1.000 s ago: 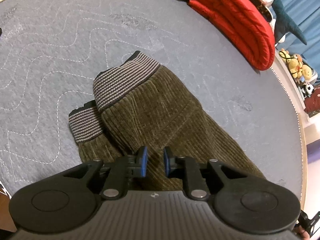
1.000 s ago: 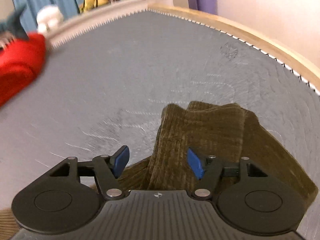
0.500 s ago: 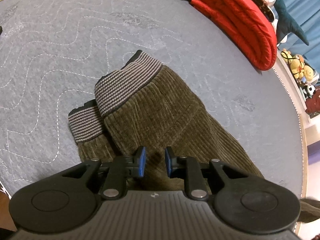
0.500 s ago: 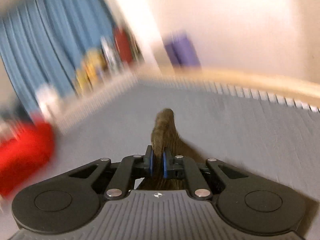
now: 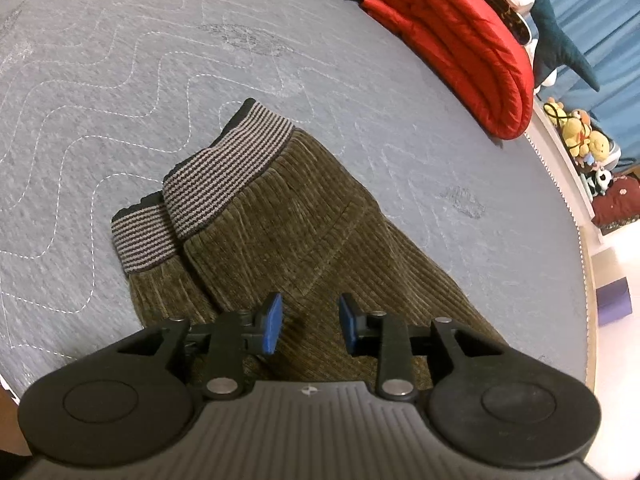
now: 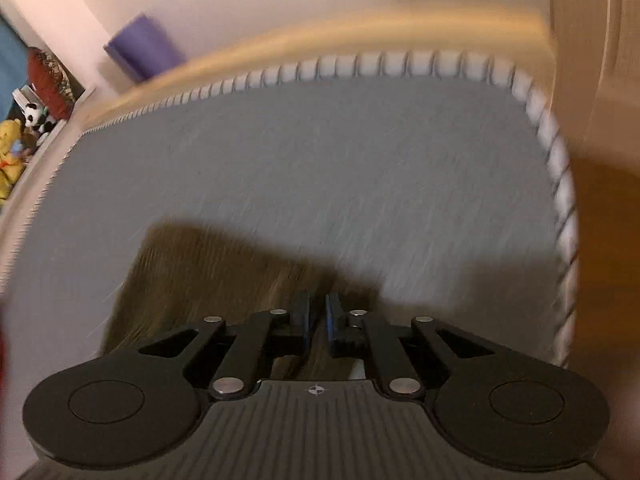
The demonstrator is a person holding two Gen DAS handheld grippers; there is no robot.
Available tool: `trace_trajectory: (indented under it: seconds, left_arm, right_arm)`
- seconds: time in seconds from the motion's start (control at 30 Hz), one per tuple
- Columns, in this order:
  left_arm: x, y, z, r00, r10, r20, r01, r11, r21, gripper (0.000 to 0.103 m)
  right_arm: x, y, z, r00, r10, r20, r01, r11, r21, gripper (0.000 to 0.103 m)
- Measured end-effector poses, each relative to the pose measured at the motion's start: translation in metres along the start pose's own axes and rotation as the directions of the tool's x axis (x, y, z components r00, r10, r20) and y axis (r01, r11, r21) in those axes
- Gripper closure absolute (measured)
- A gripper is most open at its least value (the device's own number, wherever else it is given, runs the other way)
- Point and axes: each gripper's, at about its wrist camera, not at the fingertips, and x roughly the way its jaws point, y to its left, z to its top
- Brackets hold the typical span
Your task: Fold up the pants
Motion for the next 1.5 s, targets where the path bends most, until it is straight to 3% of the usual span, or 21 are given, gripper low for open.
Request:
trace_trajectory:
  seconds: [0.07,0.1,0.13,0.27,0.43,0.5,0.67,0.87,0.93,0.97,1.0,1.03,1.2,1.27,1.37,1.43,1.5]
  left_arm:
    - [-0.002,0.006,0.004,1.000,-0.010,0.004,0.010,1.000,-0.024,0.068]
    - [-0.005,0.010,0.007,1.000,-0.019,0.010,0.020,0.999,-0.037,0.068]
    - [-0.009,0.017,0.011,0.999,-0.029,0.021,0.030,0.998,-0.048,0.068]
    - [-0.025,0.047,0.023,0.997,-0.040,0.062,0.046,0.994,-0.098,0.068]
    - [-0.021,0.064,0.022,0.999,-0.051,0.004,0.052,0.993,-0.107,0.068]
    - [-0.013,0.063,0.021,0.999,-0.048,-0.025,0.045,0.994,-0.099,0.068]
    - [0.008,0.057,0.023,0.998,-0.027,-0.053,0.022,0.995,-0.095,0.068]
    - [0.027,0.045,0.026,0.996,0.051,-0.072,-0.054,0.997,-0.046,0.069]
    - [0.024,0.040,0.025,0.997,0.066,-0.050,-0.067,0.998,-0.018,0.093]
    - [0.019,0.039,0.025,0.997,0.065,-0.032,-0.065,0.998,-0.004,0.096]
    - [0.013,0.037,0.024,0.999,0.053,-0.007,-0.053,0.999,0.004,0.098]
    - [0.005,0.036,0.022,0.999,0.039,0.017,-0.039,0.999,0.012,0.099]
    - [-0.044,0.036,0.020,0.987,-0.052,0.152,0.049,0.999,0.020,0.100]
    - [-0.061,0.037,0.016,0.980,-0.051,0.192,0.049,0.999,0.019,0.100]
    - [-0.063,0.040,0.011,0.988,0.016,0.152,-0.020,0.999,0.026,0.100]
    - [-0.048,0.049,0.009,0.992,0.102,0.073,-0.101,0.995,-0.015,0.096]
    - [-0.045,0.055,0.006,0.973,0.217,0.076,-0.214,0.976,-0.036,0.094]
  right_arm:
    - [0.000,0.002,0.006,0.998,0.066,-0.013,-0.066,0.998,0.020,0.080]
    - [0.007,0.008,0.007,0.997,0.071,-0.026,-0.070,0.997,0.024,0.065]
    - [0.010,0.010,0.007,0.997,0.069,-0.037,-0.068,0.997,0.027,0.059]
    - [0.025,0.027,-0.002,0.995,0.023,-0.099,-0.026,0.999,-0.026,0.060]
    - [0.007,0.036,-0.016,0.997,-0.019,-0.076,0.013,0.997,-0.077,0.060]
    - [0.004,0.038,-0.020,0.997,0.001,-0.078,-0.009,0.995,-0.101,0.060]
    - [0.032,0.034,-0.026,0.982,0.025,-0.186,-0.043,0.995,-0.091,0.060]
    - [0.042,0.025,-0.013,0.975,0.118,-0.186,-0.128,0.991,-0.046,0.059]
    - [0.045,0.024,-0.011,0.975,0.114,-0.188,-0.125,0.991,-0.045,0.064]
    - [0.045,0.024,-0.010,0.976,0.105,-0.189,-0.118,0.991,-0.058,0.068]
    - [0.044,0.024,-0.011,0.979,0.086,-0.185,-0.102,0.992,-0.077,0.081]
    - [0.043,0.024,-0.011,0.982,0.064,-0.179,-0.082,0.993,-0.091,0.100]
    - [0.027,0.022,-0.006,0.991,0.079,-0.111,-0.089,0.992,-0.094,0.103]
    - [0.008,0.024,0.000,0.999,0.052,-0.013,-0.053,0.992,-0.113,0.103]
    - [-0.009,0.018,0.013,0.997,0.030,0.065,-0.023,0.994,-0.106,0.103]
    - [-0.010,0.015,0.016,0.999,0.022,0.047,-0.016,0.992,-0.124,0.103]
    - [-0.007,0.017,0.011,0.997,0.063,-0.039,-0.068,0.986,-0.150,0.100]
